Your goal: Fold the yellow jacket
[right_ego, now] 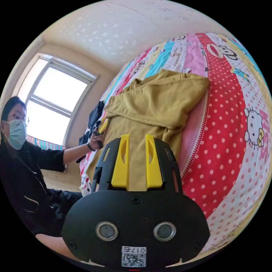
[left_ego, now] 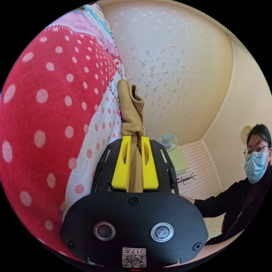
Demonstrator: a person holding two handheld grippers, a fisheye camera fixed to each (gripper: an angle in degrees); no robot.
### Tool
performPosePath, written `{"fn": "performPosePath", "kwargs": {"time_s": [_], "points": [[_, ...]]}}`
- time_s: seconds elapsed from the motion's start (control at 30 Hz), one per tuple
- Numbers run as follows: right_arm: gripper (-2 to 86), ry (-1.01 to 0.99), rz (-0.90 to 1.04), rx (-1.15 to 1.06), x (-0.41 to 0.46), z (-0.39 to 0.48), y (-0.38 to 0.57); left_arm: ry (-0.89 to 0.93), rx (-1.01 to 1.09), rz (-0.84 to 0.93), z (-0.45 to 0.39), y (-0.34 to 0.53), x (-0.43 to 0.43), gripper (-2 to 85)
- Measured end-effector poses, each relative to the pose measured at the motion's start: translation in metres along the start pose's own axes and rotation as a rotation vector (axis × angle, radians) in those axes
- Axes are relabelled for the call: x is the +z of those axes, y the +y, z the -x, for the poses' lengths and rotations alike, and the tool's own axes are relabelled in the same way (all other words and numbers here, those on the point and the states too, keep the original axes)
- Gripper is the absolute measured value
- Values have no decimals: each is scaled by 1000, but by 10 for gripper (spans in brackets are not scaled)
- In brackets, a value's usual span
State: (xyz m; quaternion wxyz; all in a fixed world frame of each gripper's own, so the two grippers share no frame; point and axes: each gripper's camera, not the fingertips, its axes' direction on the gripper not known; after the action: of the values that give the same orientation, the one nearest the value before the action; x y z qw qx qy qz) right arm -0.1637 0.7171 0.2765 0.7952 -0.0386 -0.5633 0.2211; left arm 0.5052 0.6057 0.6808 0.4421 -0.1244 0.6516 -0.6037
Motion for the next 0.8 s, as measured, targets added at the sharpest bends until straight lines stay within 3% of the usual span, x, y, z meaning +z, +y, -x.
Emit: {"fn": "performPosePath", "kwargs": {"time_s": [0.07, 0.13, 0.2, 0.3, 0.37, 0.5, 0.73, 0.8], "points": [[115, -48, 191, -20, 15, 11, 46, 23, 77, 92, -24, 11, -9, 56], [132, -70, 285, -87, 20, 33, 84, -109, 199, 184, -59, 34, -23, 80], [137, -54, 235, -73, 4, 49, 115, -297, 263, 286, -92, 72, -44, 150], [136, -47, 174, 50, -22, 52, 156, -393, 225, 355, -110, 118, -74, 170], [136, 31, 122, 113, -39, 56, 183, -406, 156, 364, -110, 138, -88, 167], [137, -33, -20, 253, -61, 49, 210, -366, -26, 449, -91, 169, -91, 160], [131, -142, -284, 429, -94, 42, 234, -507, -82, 391, -87, 188, -80, 124], [128, -96, -282, 440, -98, 46, 236, -534, -82, 413, -89, 197, -73, 111]]}}
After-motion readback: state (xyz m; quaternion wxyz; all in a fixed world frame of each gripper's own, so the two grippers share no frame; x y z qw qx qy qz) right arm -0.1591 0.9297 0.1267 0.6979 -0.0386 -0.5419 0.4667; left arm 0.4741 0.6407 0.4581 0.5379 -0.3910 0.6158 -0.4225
